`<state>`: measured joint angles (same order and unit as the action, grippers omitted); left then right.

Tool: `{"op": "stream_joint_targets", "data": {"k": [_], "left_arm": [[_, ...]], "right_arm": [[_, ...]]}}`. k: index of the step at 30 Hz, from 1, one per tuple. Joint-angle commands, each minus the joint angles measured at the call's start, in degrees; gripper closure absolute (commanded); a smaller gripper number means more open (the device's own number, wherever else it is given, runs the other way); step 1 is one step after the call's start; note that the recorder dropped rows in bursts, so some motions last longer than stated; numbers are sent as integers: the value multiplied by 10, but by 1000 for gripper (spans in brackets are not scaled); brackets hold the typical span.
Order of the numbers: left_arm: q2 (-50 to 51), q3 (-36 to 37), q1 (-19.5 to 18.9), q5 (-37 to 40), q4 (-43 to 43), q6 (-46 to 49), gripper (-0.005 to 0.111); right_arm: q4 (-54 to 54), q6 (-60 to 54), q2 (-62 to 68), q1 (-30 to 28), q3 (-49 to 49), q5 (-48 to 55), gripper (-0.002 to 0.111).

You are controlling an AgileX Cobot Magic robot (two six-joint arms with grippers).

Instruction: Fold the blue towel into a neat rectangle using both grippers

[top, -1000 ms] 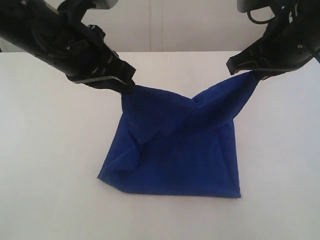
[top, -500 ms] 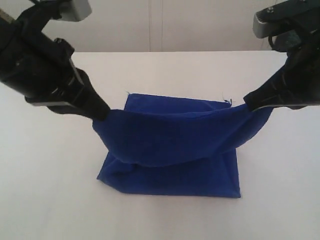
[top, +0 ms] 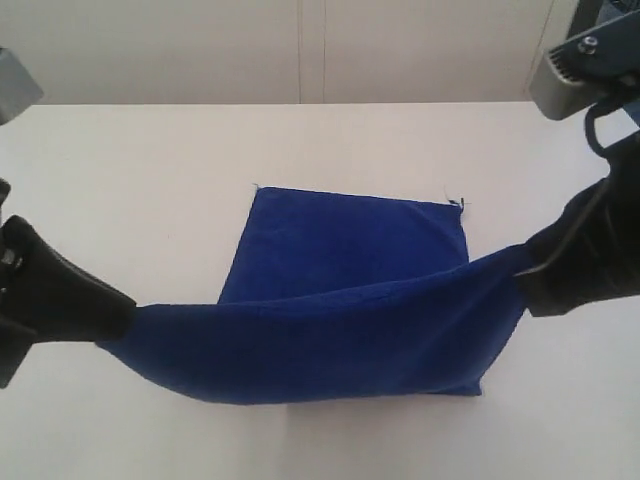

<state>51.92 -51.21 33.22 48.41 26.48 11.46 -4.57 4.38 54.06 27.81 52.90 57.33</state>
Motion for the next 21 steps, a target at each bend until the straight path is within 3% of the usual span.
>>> {"op": "stream_joint_targets", "data": {"k": [1, 16, 21], "left_arm": [[-43, 4, 1, 35, 68, 8, 107], [-86, 4, 1, 55, 78, -2, 107], [-86, 4, 1, 57, 28, -2, 107]], "right_arm": [[27, -10, -53, 20, -3, 15, 108], [46, -16, -80, 25, -3, 49, 108], [46, -27, -67, 25, -3, 58, 108]]}}
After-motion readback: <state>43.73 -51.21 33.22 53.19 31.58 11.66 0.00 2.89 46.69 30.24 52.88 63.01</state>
